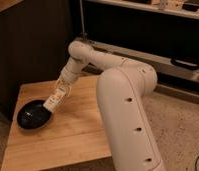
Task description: Place the bottle in the ceramic bowl
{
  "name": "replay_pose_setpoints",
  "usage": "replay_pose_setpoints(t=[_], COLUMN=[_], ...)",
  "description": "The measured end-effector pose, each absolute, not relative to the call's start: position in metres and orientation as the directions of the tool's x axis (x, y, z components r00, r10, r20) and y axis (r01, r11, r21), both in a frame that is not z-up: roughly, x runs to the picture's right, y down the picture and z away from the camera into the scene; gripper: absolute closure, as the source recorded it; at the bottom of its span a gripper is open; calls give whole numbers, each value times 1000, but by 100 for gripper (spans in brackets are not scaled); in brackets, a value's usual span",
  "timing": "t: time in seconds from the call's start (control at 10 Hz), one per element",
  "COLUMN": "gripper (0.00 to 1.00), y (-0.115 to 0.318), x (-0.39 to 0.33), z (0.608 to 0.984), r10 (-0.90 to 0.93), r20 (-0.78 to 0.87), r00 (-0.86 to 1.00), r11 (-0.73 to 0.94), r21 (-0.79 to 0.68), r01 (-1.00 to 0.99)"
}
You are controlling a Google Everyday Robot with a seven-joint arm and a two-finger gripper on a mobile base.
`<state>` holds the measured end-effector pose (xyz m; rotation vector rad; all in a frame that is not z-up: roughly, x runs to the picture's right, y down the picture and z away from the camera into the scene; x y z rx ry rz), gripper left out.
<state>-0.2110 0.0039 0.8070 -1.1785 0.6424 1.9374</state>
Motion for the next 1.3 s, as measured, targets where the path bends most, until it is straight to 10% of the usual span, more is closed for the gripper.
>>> replay_pose_setpoints(t=[1.3], gripper=[100], y=[23], x=[-264], z=[829], r10=[387], r20=[-899], r00=[-204], r11=[-511], r21=[-24], r01=[-859])
